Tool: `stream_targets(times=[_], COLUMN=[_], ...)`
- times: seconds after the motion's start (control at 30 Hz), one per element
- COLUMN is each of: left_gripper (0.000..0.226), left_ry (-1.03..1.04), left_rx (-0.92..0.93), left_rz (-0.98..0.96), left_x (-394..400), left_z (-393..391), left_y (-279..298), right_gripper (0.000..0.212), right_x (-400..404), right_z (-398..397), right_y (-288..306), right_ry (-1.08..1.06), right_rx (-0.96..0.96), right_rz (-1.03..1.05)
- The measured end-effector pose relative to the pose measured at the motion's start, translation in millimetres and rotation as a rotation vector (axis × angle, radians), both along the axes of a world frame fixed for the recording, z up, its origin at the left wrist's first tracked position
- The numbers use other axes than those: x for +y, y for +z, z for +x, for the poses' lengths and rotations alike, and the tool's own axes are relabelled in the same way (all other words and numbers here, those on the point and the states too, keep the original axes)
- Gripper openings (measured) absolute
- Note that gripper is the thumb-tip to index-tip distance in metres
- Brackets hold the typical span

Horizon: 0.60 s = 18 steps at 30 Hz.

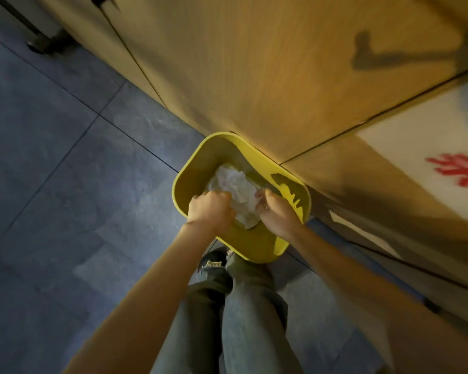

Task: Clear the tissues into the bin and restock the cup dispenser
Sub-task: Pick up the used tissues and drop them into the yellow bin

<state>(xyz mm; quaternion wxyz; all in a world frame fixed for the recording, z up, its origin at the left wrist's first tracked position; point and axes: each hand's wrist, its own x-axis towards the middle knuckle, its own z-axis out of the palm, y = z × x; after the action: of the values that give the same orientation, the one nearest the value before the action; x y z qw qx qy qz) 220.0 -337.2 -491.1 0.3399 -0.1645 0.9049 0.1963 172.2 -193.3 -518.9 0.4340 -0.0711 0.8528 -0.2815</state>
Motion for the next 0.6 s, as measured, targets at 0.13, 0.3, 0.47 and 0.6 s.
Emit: stream_targets(times=[0.13, 0.3, 0.47, 0.6], left_gripper=[0.028, 0.024, 0.020, 0.013], left_ry=[0.066, 0.071, -0.039, -0.069], left_rx=[0.141, 0.283, 0.442, 0.566], left_rz=[0.081, 0.072, 0.076, 0.149], left_x=[-6, -20, -18, -2], left_z=[0, -2, -14, -36], left_y=[85, 200, 306, 371], right_gripper=[0.022, 0.016, 0.008, 0.005], right_x=[-9, -10, -1, 18], right_z=[4, 2, -1, -15], right_y=[90, 206, 310, 375], right_ry=[-0.069, -0.170, -0.312, -0.451], right_rx=[0.136, 0.323, 0.574, 0.706], right_rz=[-0.081, -0.172, -0.256, -0.298])
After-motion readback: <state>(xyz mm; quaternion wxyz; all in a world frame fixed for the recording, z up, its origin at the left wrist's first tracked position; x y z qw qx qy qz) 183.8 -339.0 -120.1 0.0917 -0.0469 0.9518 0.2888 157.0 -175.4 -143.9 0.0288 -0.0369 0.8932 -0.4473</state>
